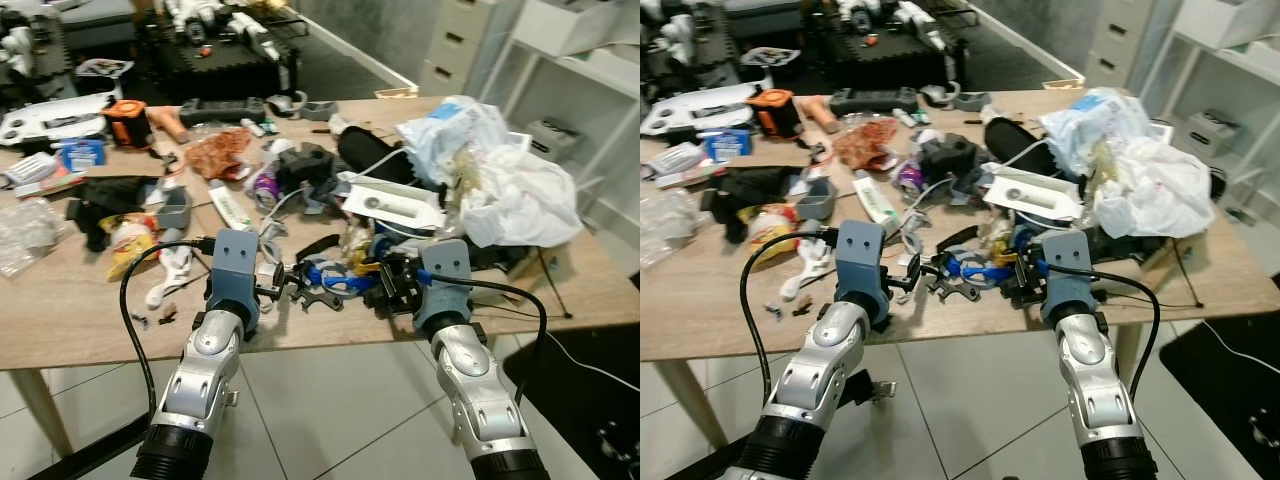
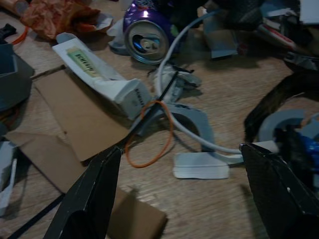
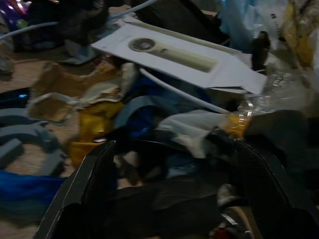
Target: Picking trash to rubbish bin
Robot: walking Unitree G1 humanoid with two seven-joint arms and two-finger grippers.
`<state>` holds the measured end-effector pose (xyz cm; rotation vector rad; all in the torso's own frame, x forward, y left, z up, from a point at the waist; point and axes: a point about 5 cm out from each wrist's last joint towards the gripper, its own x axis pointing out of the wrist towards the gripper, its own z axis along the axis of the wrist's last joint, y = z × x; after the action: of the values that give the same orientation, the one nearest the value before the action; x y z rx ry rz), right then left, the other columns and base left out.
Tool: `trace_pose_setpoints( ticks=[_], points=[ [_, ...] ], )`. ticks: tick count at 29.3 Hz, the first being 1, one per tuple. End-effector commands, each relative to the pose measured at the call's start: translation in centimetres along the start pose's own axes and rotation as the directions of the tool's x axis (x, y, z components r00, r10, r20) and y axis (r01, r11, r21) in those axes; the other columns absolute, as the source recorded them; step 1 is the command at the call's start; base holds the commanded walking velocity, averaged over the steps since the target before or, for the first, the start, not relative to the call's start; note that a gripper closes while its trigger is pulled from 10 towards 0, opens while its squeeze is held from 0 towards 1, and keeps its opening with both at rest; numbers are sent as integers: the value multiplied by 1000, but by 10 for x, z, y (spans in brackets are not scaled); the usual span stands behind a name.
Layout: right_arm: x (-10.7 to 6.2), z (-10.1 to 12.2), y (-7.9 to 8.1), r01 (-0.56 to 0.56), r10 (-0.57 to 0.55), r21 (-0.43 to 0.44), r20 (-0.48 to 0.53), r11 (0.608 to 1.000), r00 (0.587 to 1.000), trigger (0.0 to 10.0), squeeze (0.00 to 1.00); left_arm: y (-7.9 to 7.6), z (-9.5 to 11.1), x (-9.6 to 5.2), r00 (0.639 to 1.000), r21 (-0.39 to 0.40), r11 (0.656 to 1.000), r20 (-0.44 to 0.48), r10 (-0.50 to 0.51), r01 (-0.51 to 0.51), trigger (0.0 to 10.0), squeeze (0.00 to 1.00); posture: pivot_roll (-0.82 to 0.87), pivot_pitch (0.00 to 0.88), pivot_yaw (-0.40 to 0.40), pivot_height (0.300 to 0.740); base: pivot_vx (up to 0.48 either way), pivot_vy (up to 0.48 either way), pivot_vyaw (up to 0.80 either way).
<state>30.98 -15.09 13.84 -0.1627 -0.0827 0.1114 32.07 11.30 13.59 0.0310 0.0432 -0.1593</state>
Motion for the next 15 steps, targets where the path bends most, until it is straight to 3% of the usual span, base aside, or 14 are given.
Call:
trace_pose_setpoints(
  ticks=[1, 2, 3, 11, 12, 13, 14, 15],
  points=[
    [-2, 5, 3, -31, 31, 17, 25, 999, 999, 10000, 145, 2, -3, -1, 1000, 5, 1000, -3, 10, -10, 10000, 0, -45, 118, 9, 740, 0, 0, 0],
    [-3, 6, 2, -43, 42, 29, 31, 999, 999, 10000, 145, 2, -3, -1, 1000, 6, 1000, -2, 9, -9, 10000, 0, -45, 118, 9, 740, 0, 0, 0],
    [-4, 8, 1, -55, 54, 35, 36, 998, 998, 10000, 1000, 2, -2, -1, 1000, 6, 1000, -1, 8, -8, 10000, 0, -45, 118, 9, 740, 0, 0, 0],
    [-2, 13, 2, -102, 103, -31, 21, 994, 995, 10000, 1000, -1, -1, -2, 1000, 16, 1000, 11, 1, -1, 10000, 0, -47, 114, 2, 740, 0, 0, 0],
    [0, 14, 6, -131, 131, -58, -4, 990, 991, 10000, 651, -1, -1, -2, 1000, 16, 1000, 16, -3, 2, 10000, 0, -48, 115, 2, 740, 0, 0, 0],
    [0, 14, 6, -131, 131, -58, -4, 990, 991, 10000, 651, -1, -1, -2, 1000, 16, 1000, 16, -3, 2, 10000, 0, -48, 115, 2, 740, 0, 0, 0],
    [0, 13, 10, -156, 154, -61, -43, 986, 987, 10000, 0, 0, 0, -3, 1000, 16, 1000, 19, -5, 5, 10000, 0, -48, 115, 2, 740, 0, 0, 0],
    [0, 11, 13, -171, 165, -58, -85, 984, 983, 10000, 0, 1, 0, -3, 1000, 15, 1000, 21, -6, 5, 10000, 0, -49, 116, 0, 740, 0, 0, 0]
  ],
)
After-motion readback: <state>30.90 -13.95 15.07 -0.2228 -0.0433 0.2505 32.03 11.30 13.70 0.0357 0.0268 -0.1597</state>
